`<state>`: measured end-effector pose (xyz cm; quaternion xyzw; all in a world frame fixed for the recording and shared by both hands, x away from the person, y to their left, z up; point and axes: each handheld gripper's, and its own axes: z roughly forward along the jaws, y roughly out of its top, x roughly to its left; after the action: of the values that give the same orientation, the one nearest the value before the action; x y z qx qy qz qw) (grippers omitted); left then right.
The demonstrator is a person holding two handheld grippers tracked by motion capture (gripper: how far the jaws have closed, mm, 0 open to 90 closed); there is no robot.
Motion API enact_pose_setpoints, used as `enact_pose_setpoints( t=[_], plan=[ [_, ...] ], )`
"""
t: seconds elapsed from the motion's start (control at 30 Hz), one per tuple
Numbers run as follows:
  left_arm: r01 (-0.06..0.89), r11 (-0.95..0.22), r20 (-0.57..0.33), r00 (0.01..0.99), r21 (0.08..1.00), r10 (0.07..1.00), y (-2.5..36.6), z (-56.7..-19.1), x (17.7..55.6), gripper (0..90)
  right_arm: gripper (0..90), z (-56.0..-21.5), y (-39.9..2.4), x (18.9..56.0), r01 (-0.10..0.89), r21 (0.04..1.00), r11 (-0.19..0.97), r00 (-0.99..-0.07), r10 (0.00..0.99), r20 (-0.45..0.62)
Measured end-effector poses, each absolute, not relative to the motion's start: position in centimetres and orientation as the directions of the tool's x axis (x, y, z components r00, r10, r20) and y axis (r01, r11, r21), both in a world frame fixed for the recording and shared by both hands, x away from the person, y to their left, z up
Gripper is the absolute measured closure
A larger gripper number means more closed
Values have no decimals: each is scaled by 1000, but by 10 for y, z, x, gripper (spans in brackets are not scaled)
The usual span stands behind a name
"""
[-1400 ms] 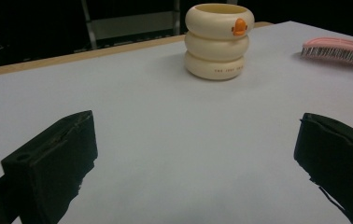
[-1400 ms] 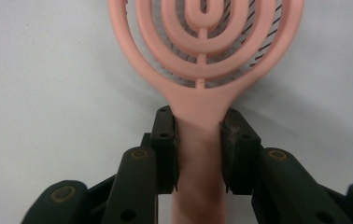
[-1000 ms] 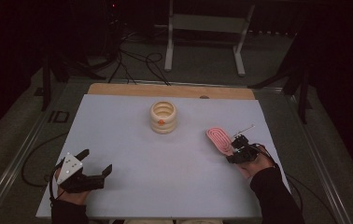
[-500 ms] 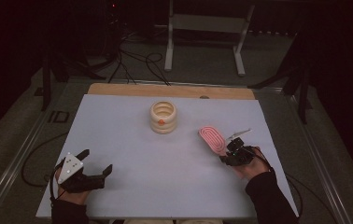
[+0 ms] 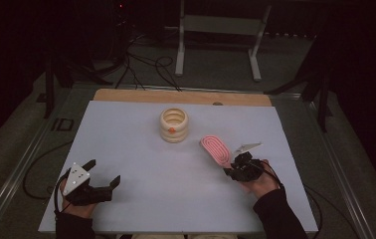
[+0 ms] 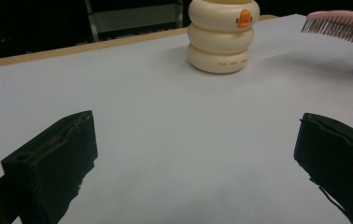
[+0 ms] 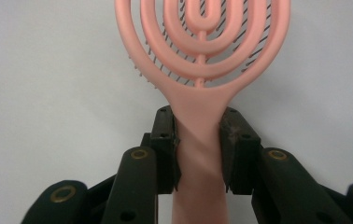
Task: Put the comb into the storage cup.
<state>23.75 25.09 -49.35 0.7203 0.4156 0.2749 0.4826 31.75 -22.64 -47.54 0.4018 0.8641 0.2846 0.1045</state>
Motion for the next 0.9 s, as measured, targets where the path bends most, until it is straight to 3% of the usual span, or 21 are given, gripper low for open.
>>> enact_pose_setpoints(
  t=[0.8, 0.9],
  plan=[
    [346, -202, -8, 521, 916, 853, 244, -495, 239, 5, 699, -471, -197, 304, 544, 675, 498, -708, 704, 52],
    [348, -191, -29, 538, 918, 842, 238, -494, 239, 5, 702, -471, -190, 301, 514, 690, 510, -708, 706, 6]
  ],
)
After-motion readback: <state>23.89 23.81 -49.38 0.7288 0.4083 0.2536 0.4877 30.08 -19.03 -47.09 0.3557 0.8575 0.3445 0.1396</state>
